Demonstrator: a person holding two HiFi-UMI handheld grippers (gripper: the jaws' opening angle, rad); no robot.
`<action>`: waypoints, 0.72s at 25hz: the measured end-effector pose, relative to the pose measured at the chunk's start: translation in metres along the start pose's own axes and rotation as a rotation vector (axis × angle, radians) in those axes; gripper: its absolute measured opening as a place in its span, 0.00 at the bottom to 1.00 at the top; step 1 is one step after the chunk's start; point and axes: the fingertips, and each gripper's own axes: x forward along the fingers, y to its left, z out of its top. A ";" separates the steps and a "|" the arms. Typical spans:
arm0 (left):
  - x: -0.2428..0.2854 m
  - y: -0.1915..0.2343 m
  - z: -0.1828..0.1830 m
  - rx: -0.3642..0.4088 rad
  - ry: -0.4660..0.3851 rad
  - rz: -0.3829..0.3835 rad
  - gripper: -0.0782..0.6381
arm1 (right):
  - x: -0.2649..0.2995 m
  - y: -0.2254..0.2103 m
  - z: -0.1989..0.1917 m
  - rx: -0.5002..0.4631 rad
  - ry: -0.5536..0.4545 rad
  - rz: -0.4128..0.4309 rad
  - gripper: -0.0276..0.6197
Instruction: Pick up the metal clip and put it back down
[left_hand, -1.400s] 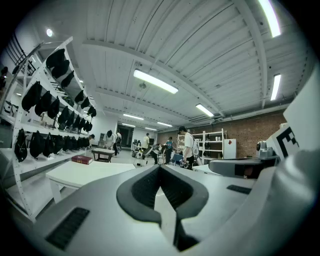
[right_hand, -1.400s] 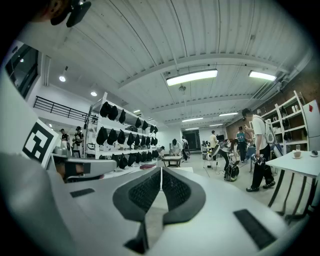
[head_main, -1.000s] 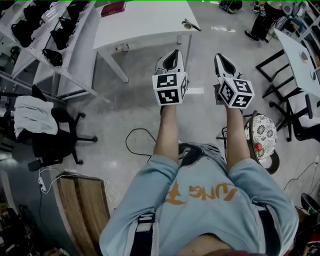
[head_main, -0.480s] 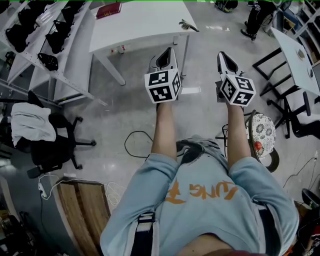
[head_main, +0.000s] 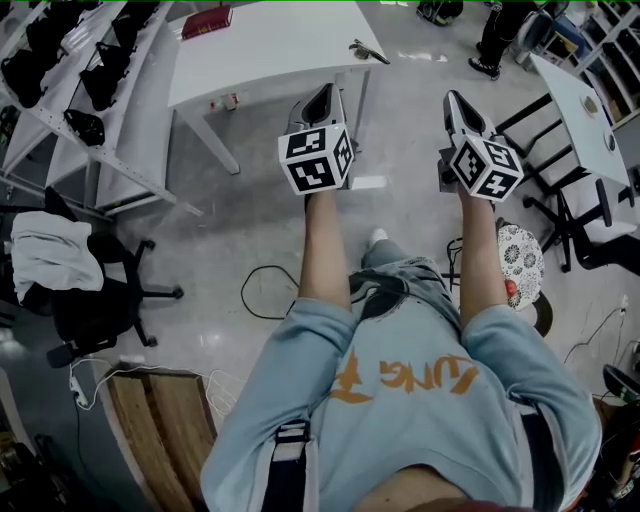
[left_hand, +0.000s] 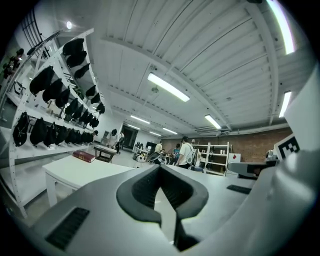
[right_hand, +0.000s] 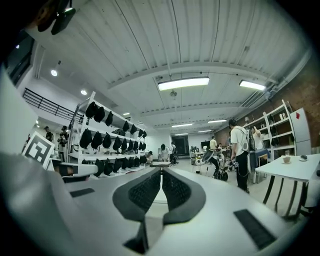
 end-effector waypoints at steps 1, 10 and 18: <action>0.001 0.002 0.003 -0.001 -0.007 0.000 0.14 | 0.003 0.002 0.005 -0.007 -0.008 0.006 0.09; 0.018 0.006 0.048 0.028 -0.072 -0.032 0.14 | 0.033 -0.015 0.030 0.015 -0.064 -0.006 0.09; 0.053 0.019 0.034 0.064 -0.030 -0.013 0.14 | 0.075 -0.044 0.012 0.072 -0.059 -0.001 0.09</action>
